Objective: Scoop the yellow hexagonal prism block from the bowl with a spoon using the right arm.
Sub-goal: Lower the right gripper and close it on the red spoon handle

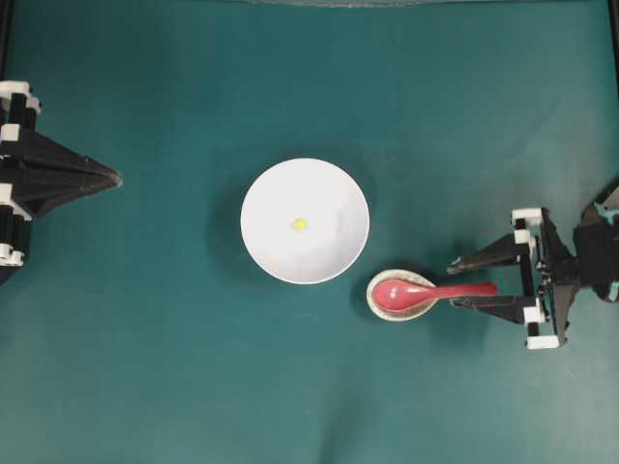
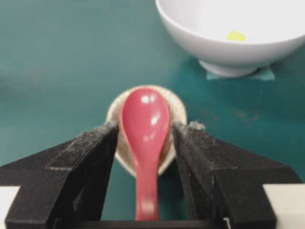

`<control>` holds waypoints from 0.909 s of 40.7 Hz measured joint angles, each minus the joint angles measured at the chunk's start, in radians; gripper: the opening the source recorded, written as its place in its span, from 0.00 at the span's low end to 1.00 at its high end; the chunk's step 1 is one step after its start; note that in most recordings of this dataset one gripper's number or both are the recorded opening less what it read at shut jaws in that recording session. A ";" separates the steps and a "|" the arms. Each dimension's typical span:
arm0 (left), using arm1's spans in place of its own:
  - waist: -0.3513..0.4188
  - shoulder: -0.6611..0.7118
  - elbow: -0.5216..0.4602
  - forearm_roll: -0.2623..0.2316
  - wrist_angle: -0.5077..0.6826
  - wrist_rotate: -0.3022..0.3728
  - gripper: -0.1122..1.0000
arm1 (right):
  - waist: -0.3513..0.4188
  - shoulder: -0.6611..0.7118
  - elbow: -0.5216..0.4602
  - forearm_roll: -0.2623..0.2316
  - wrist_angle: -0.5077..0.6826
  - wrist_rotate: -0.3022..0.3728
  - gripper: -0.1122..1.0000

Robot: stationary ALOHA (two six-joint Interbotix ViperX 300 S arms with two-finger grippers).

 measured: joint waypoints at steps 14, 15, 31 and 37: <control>0.000 0.000 0.002 0.000 0.000 0.000 0.09 | 0.009 0.048 -0.011 0.000 -0.003 0.009 0.59; 0.000 0.000 0.002 0.000 0.000 0.000 0.09 | 0.011 0.052 -0.014 0.000 -0.003 0.008 0.59; 0.000 0.000 0.002 0.000 0.000 0.000 0.09 | 0.011 0.137 -0.037 0.000 0.003 0.051 0.58; 0.000 0.000 0.002 0.000 0.000 -0.002 0.09 | 0.011 0.155 -0.046 0.000 0.005 0.051 0.58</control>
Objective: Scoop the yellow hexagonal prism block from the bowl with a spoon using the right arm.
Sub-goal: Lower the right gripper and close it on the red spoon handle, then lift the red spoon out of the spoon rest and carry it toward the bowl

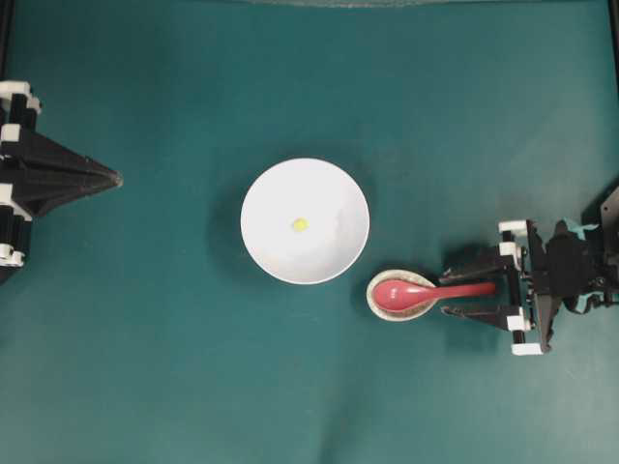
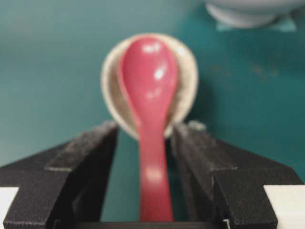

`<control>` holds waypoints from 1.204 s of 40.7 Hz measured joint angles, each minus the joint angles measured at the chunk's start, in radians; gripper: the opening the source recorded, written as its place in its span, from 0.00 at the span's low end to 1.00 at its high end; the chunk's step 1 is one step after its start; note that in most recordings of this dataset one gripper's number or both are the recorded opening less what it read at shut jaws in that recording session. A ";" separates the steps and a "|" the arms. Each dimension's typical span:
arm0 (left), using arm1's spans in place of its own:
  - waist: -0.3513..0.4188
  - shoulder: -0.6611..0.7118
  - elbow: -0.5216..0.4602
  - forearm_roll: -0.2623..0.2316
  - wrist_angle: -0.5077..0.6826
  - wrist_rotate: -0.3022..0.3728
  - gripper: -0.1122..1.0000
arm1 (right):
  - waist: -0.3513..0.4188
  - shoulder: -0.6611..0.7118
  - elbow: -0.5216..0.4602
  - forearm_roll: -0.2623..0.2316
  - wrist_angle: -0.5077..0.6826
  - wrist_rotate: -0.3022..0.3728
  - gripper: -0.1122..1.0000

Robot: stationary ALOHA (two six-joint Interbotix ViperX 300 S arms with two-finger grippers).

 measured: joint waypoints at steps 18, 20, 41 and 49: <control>-0.002 0.000 -0.002 0.000 0.000 0.000 0.09 | 0.000 0.028 -0.018 0.014 0.034 0.000 0.58; 0.000 0.000 0.000 0.000 0.000 0.002 0.09 | 0.002 0.028 -0.017 0.015 0.034 0.000 0.58; -0.002 0.002 -0.002 0.000 0.000 0.002 0.09 | 0.000 0.028 -0.015 0.018 0.034 0.000 0.44; 0.000 0.000 -0.002 0.000 0.000 0.002 0.09 | 0.000 0.028 -0.017 0.018 0.034 0.000 0.35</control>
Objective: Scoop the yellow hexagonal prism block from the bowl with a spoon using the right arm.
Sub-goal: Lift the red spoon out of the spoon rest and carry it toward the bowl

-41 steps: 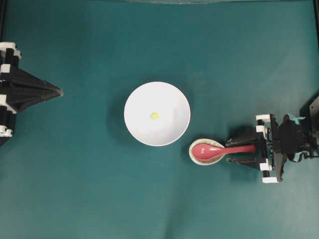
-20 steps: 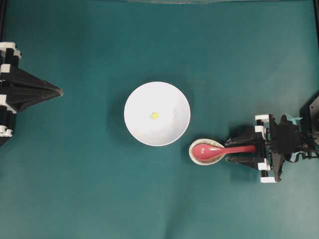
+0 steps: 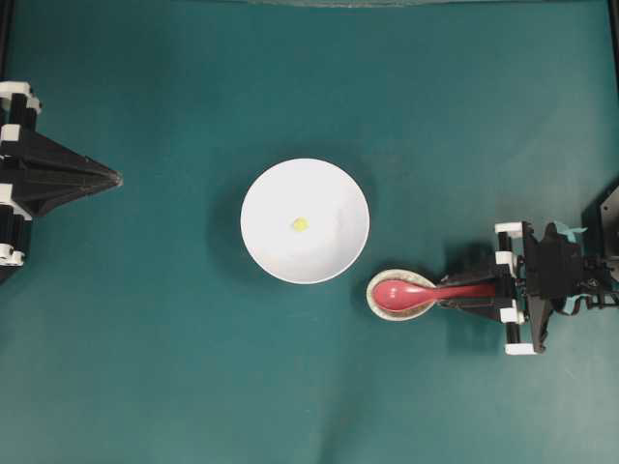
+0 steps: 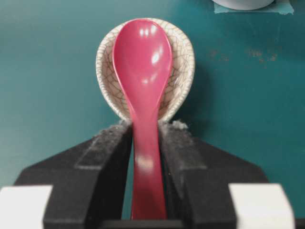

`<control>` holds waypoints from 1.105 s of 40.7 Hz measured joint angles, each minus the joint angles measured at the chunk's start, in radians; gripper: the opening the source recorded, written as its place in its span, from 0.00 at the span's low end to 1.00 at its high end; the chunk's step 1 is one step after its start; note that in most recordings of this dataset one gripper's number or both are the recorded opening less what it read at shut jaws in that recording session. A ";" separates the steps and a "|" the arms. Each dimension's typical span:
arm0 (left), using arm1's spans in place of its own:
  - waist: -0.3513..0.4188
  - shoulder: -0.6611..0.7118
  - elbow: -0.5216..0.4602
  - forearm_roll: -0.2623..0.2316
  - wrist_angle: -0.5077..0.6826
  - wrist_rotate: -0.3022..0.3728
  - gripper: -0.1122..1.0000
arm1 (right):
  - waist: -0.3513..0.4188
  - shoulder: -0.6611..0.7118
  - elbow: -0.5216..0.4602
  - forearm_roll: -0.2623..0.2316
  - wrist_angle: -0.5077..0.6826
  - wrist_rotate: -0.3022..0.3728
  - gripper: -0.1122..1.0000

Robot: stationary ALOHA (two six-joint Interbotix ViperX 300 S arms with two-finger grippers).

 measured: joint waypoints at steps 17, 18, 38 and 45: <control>0.000 0.000 0.002 0.000 0.000 0.000 0.09 | 0.000 -0.109 0.034 0.000 0.011 -0.008 0.32; 0.000 0.000 0.002 0.000 0.000 0.000 0.09 | 0.002 -0.120 0.034 -0.002 0.017 -0.011 0.32; 0.000 -0.003 0.000 0.000 0.029 -0.002 0.09 | -0.078 -0.449 -0.006 -0.002 0.330 -0.192 0.32; 0.000 -0.006 0.000 0.000 0.031 0.000 0.09 | -0.172 -0.574 -0.081 0.000 0.566 -0.259 0.32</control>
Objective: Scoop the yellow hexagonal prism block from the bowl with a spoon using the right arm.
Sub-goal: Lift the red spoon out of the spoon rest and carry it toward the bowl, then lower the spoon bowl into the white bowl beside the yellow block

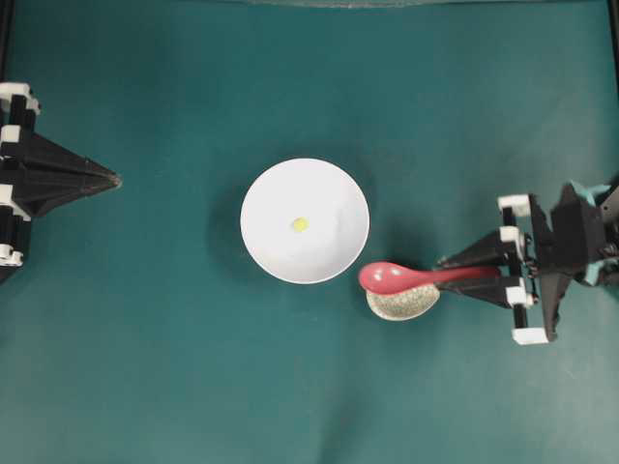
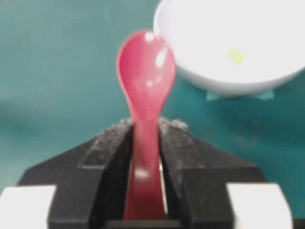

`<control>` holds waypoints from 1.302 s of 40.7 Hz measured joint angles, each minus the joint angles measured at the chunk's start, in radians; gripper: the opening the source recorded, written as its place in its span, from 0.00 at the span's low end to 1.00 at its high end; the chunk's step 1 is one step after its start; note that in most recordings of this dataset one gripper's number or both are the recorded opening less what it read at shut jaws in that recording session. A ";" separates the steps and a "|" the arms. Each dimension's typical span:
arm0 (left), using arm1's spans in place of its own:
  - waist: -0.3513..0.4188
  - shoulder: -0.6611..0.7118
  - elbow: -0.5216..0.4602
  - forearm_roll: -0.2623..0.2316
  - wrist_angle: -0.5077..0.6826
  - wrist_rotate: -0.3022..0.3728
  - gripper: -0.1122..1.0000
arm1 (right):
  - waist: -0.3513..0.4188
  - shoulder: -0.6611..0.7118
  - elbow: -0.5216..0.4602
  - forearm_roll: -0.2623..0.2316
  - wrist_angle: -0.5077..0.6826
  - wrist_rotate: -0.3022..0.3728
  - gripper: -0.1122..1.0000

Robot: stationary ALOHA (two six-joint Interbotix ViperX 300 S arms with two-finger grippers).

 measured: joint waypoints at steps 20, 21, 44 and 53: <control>0.000 0.003 0.000 0.002 0.002 0.002 0.09 | -0.330 -0.087 -0.255 -0.009 0.657 -0.104 0.32; 0.000 0.003 0.000 0.003 0.000 0.002 0.09 | -0.347 -0.087 -0.264 -0.015 0.683 -0.104 0.32; 0.000 0.005 0.002 0.008 0.002 0.015 0.09 | -0.488 0.052 -0.515 -0.080 1.103 -0.100 0.32; 0.000 0.006 0.002 0.008 0.005 0.017 0.09 | -0.492 0.172 -0.635 -0.147 1.213 -0.094 0.32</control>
